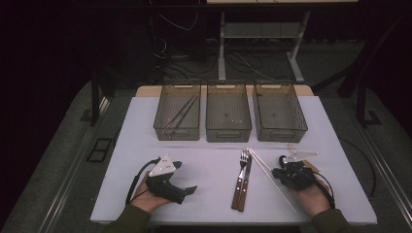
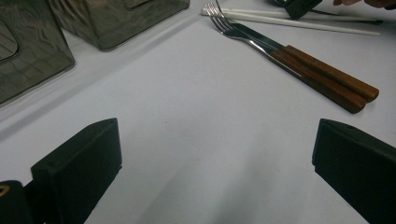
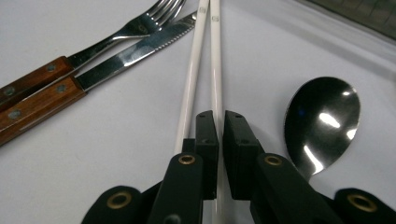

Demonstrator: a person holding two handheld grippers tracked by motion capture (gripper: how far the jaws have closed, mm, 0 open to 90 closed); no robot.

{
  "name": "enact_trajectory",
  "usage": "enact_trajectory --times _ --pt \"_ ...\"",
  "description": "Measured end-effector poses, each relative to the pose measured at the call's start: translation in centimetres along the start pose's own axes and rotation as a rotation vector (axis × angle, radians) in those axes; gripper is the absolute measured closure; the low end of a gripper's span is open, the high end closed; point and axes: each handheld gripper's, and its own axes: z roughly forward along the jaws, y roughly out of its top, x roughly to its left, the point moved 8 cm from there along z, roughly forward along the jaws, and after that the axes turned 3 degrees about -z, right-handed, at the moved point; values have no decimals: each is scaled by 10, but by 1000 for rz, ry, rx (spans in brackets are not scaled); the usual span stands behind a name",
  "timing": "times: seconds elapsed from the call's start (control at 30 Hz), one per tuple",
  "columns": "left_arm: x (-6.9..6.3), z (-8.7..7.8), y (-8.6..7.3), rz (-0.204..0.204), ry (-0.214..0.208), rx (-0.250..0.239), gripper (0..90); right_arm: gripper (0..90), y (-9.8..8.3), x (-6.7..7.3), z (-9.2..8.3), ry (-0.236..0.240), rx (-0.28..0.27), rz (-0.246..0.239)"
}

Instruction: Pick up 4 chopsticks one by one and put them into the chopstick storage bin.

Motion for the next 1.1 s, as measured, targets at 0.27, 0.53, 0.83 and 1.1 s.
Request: enact_trajectory --times 0.27,0.53,0.83,1.1 --pt "0 0 0 2 -1 1 1 851 6 -8 -11 27 -45 -15" --pt "0 0 0 3 -2 1 1 852 11 -13 -22 70 -74 -7" --pt "-1 0 0 1 -8 1 0 852 25 -12 -30 136 -97 -21" --pt "-2 0 0 4 -11 2 0 852 47 -6 -31 181 -131 -36"
